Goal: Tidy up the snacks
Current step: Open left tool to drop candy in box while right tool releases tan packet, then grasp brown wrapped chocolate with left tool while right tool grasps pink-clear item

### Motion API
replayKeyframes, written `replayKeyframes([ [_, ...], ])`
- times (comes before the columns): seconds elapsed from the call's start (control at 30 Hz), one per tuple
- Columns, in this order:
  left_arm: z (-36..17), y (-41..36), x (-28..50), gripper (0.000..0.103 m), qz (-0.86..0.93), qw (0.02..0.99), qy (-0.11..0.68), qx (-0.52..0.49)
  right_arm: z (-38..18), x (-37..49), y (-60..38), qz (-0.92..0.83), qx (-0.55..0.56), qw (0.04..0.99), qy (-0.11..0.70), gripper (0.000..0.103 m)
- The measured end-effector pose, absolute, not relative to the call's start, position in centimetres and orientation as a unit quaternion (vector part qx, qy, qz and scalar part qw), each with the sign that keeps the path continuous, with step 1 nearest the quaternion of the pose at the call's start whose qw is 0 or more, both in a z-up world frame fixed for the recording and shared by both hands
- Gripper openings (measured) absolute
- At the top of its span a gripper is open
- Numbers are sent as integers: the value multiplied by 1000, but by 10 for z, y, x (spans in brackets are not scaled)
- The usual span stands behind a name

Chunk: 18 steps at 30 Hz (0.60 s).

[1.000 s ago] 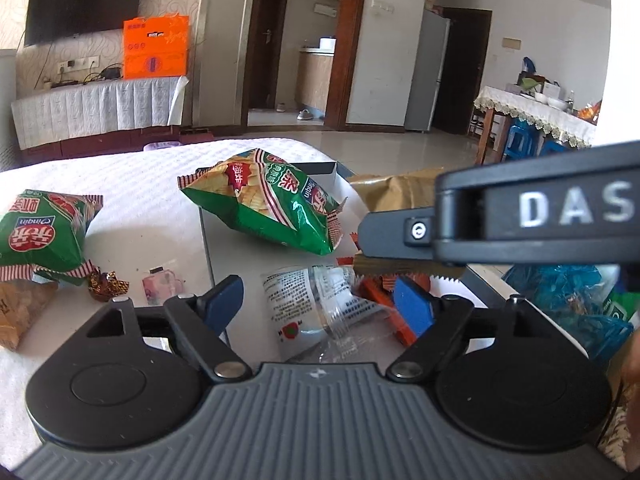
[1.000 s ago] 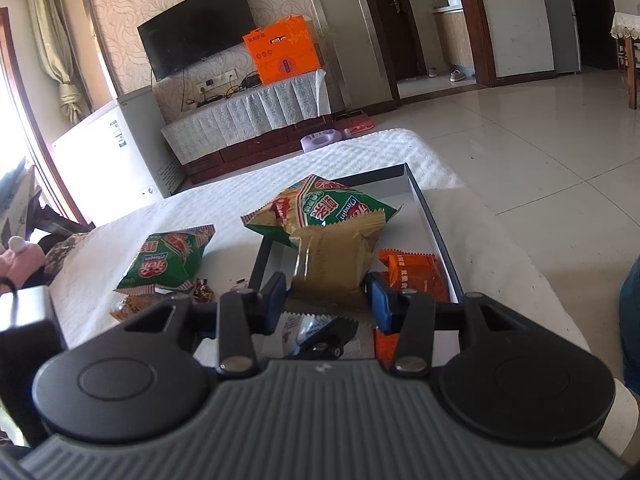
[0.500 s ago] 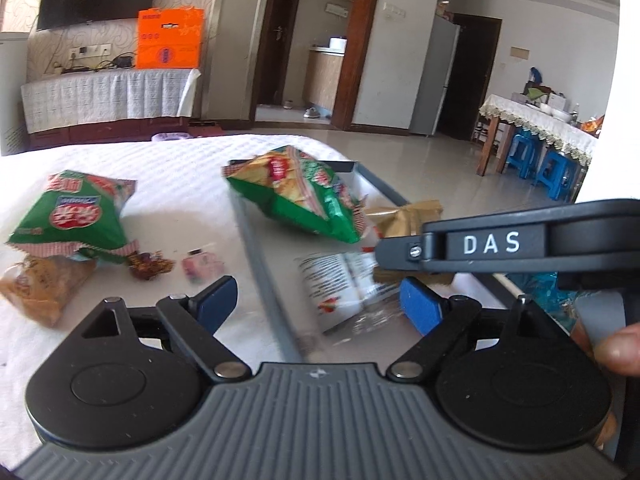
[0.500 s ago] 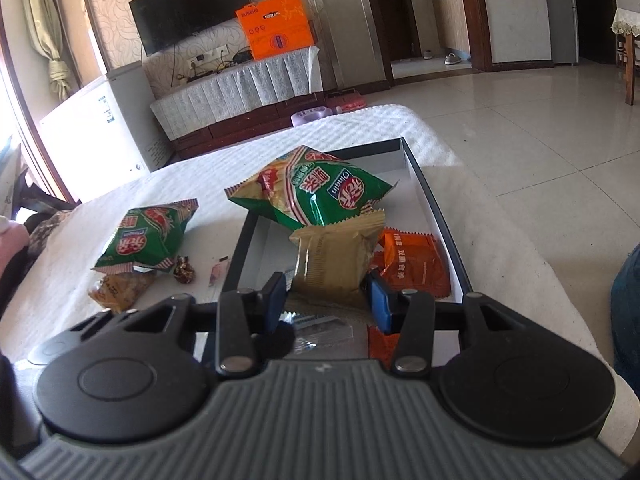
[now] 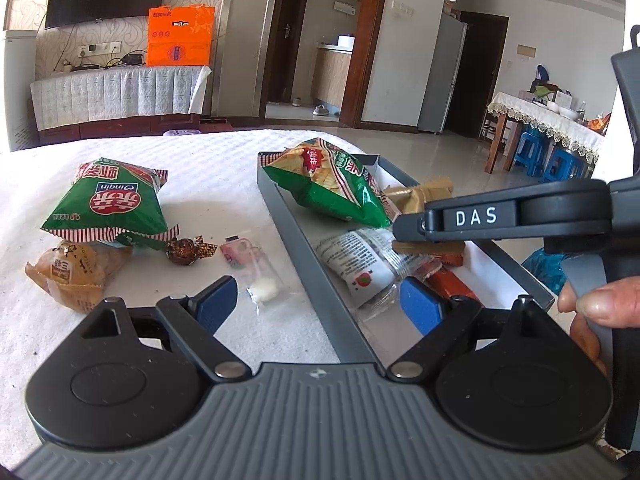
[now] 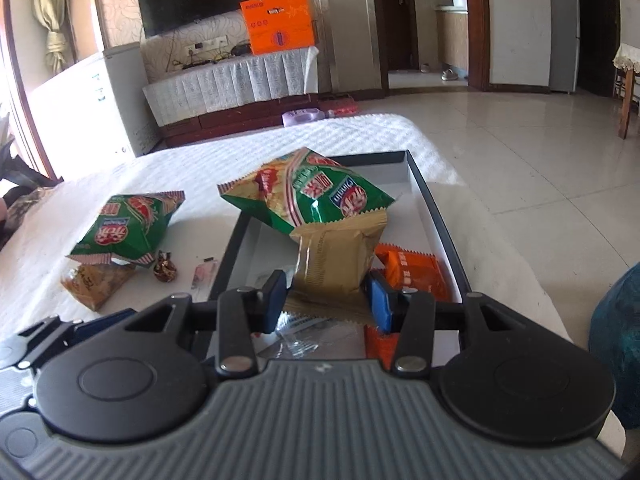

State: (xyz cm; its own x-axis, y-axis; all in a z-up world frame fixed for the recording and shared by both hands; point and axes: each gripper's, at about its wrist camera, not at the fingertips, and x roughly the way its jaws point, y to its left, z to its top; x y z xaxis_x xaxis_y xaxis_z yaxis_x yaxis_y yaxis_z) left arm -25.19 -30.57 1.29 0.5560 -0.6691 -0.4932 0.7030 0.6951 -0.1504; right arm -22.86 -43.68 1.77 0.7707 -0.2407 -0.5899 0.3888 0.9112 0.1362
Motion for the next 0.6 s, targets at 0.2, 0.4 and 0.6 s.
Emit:
replayKeyframes([
  [0.2, 13, -309, -256, 91, -395, 879, 264, 36, 14, -231, -441, -183, 116, 928, 302, 48],
  [0.4, 14, -304, -260, 91, -394, 879, 265, 39, 18, -232, -431, -177, 82, 932, 305, 49],
  [0.6, 18, -286, -255, 91, -383, 885, 262, 33, 23, -235, -425, -170, 76, 938, 291, 58],
])
